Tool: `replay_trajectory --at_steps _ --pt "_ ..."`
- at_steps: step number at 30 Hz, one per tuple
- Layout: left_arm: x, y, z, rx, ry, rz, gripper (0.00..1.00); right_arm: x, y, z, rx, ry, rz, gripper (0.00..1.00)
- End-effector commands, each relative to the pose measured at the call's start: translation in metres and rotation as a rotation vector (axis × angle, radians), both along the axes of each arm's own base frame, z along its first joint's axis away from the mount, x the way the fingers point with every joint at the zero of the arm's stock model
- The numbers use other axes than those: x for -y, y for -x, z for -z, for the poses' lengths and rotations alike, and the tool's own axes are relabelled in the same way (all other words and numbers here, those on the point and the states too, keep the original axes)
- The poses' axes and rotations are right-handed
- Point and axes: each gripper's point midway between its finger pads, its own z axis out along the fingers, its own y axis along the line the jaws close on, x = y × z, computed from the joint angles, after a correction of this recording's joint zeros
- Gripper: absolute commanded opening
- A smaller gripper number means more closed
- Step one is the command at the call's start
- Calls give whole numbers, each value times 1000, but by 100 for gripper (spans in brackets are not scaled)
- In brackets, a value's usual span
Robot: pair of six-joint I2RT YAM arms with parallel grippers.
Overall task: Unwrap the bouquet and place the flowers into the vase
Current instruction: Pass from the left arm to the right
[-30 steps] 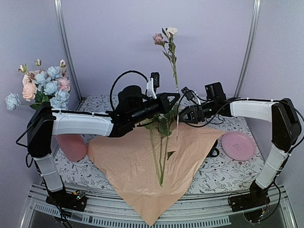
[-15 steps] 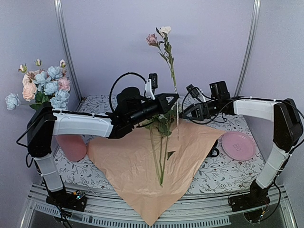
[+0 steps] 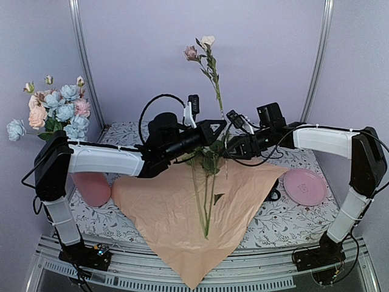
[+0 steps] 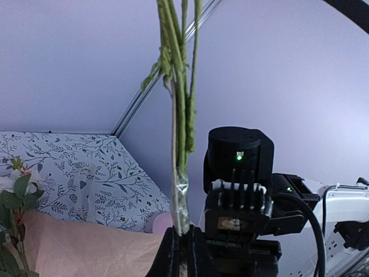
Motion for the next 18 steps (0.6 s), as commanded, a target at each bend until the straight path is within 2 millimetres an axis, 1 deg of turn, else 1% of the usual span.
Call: replay_trajectory --at_steps 1,4,6,7,8,9,10,12,13,14,18 --pt "-12 -2 -19 25 56 -14 0 -5 -11 -3 14 -2 18 35" --pt "-16 -3 -18 21 60 -21 0 -4 -12 1 9 10 30 14" --pt "-17 -4 -17 20 58 -23 0 -4 -12 5 11 22 40 4" --pt "-18 -4 -16 20 59 -24 0 -3 -12 9 6 30 44 0" --pt "-19 -4 -16 22 61 -21 0 -3 -11 11 4 36 47 0" --pt "-20 -3 -16 25 66 -15 3 -3 -11 14 4 43 48 0" --pt "-21 -3 -17 27 73 -6 9 -3 -9 15 4 48 48 0" --pt "-23 -6 -17 24 82 -3 26 -4 -7 20 21 63 45 0" --pt "-25 -7 -19 27 84 -6 32 -5 -4 24 16 77 41 0" --pt "-27 -9 -20 34 81 -12 36 -5 -3 25 27 83 39 0" --pt "-32 -17 -28 58 68 -29 36 -8 2 36 47 111 29 0"
